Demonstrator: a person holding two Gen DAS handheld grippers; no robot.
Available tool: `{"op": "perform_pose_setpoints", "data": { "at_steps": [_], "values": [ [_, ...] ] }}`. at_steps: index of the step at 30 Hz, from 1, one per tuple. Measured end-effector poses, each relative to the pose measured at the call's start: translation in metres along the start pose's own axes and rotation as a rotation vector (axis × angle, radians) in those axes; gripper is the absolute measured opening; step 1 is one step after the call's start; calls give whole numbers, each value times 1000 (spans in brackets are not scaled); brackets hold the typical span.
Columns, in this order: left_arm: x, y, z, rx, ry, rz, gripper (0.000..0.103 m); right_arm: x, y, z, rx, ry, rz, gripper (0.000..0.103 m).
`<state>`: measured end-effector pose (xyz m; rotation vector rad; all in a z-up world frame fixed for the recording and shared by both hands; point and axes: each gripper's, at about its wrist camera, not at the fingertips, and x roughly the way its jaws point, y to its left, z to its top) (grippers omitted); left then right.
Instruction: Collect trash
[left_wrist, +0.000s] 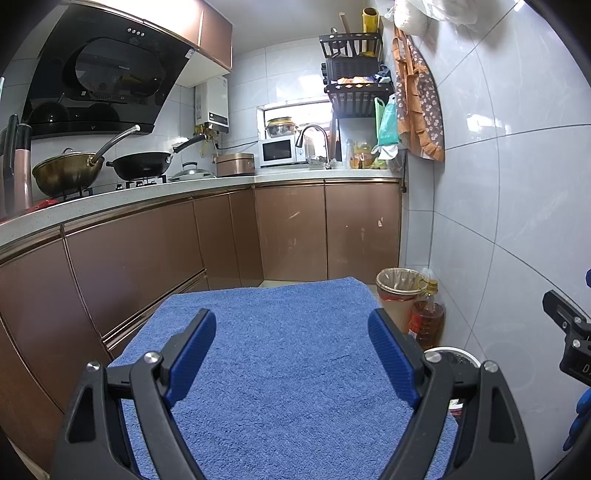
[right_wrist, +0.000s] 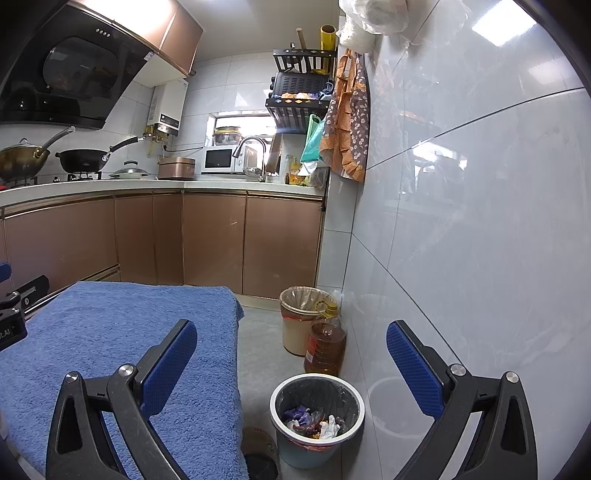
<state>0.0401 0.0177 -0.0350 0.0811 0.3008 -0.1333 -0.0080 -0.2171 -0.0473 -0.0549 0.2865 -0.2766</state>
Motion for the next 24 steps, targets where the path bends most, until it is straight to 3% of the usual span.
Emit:
{"op": "perform_pose_setpoints", "data": {
  "at_steps": [24],
  "values": [
    [1,-3,-5,0,14,-1,84,3,-8,0,-1,2,4,103]
  ]
}}
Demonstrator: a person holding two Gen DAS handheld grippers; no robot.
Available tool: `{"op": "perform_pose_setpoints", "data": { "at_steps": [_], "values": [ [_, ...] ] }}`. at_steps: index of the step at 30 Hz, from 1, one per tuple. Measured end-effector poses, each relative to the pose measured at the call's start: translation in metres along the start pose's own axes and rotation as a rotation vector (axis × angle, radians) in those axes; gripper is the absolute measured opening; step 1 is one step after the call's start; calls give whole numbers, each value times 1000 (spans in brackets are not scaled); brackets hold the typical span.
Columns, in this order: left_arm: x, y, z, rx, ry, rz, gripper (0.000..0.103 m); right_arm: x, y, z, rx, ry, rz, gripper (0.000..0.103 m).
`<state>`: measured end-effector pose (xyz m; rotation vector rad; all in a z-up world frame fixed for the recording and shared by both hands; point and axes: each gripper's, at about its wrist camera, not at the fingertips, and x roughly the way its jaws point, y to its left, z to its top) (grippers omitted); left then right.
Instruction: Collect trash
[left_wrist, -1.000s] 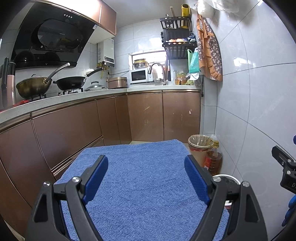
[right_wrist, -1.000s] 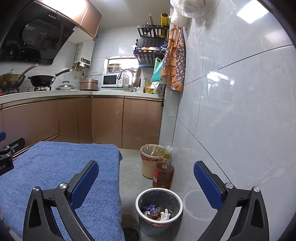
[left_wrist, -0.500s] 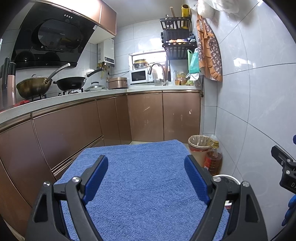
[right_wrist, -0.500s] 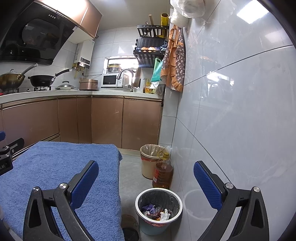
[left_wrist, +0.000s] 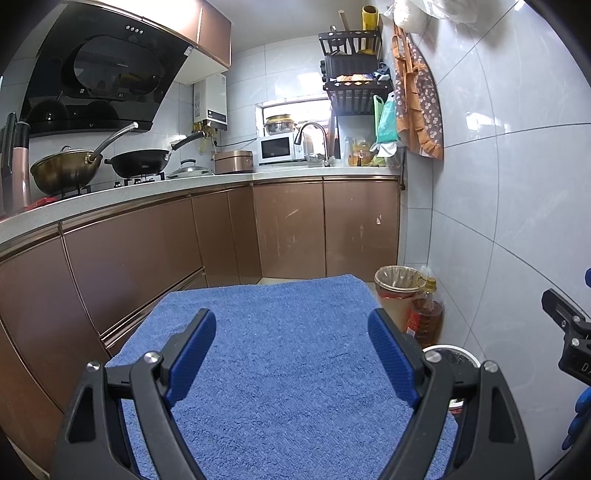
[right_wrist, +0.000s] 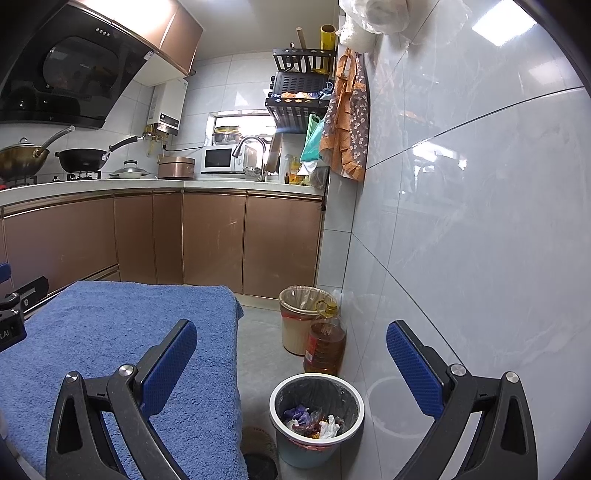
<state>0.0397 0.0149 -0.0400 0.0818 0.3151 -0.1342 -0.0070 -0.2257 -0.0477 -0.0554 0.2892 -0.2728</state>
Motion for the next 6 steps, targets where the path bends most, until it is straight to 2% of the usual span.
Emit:
{"op": "perform_pose_setpoints", "data": {
  "at_steps": [6],
  "values": [
    [1,0,1,-1,0,2,84,1,-3,0,1,-1,-1,103]
  ]
}}
